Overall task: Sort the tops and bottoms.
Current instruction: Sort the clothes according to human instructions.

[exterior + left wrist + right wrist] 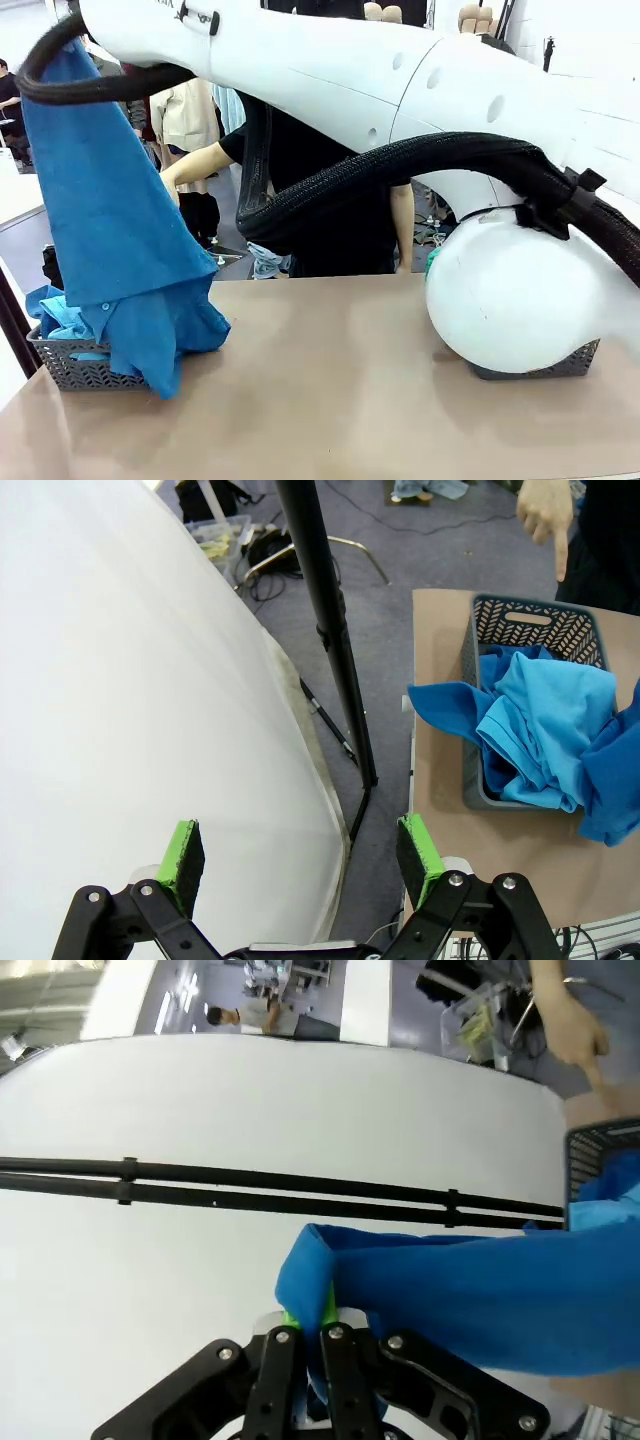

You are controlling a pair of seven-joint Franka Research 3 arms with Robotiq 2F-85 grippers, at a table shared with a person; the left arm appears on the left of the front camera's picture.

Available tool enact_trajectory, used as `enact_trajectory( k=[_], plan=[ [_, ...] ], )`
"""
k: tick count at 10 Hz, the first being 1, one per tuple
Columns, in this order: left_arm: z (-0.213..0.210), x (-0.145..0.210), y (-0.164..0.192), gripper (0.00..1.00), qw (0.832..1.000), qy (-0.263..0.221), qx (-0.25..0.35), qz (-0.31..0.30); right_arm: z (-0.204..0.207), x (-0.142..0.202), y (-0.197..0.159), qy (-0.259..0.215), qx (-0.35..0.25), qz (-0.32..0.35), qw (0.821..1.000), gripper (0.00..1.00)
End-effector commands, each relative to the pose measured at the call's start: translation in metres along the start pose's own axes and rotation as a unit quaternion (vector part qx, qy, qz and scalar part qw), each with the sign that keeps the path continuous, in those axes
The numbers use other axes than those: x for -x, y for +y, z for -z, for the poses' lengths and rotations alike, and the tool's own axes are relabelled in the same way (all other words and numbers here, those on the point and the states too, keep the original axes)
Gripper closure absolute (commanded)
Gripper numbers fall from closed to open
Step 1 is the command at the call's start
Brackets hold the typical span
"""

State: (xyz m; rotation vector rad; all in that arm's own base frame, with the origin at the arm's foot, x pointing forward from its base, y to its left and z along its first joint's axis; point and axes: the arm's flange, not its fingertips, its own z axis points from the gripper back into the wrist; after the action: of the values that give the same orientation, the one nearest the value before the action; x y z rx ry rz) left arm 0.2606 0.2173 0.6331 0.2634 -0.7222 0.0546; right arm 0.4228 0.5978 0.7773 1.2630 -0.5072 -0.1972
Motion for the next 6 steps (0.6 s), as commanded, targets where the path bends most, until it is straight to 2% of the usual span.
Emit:
enact_trajectory(
  k=[1, 6],
  plan=[
    [0.0009, 0.0022, 0.0013, 0.0, 1.0, -0.003, 0.005, 0.006, -0.0195, 0.0099, 0.0266, -0.016, -0.034, -0.024, 0.999, 1.0],
    [0.0009, 0.0022, 0.0013, 0.0, 1.0, -0.003, 0.005, 0.006, -0.0195, 0.0099, 0.0266, -0.016, -0.034, -0.024, 0.999, 1.0]
  ],
)
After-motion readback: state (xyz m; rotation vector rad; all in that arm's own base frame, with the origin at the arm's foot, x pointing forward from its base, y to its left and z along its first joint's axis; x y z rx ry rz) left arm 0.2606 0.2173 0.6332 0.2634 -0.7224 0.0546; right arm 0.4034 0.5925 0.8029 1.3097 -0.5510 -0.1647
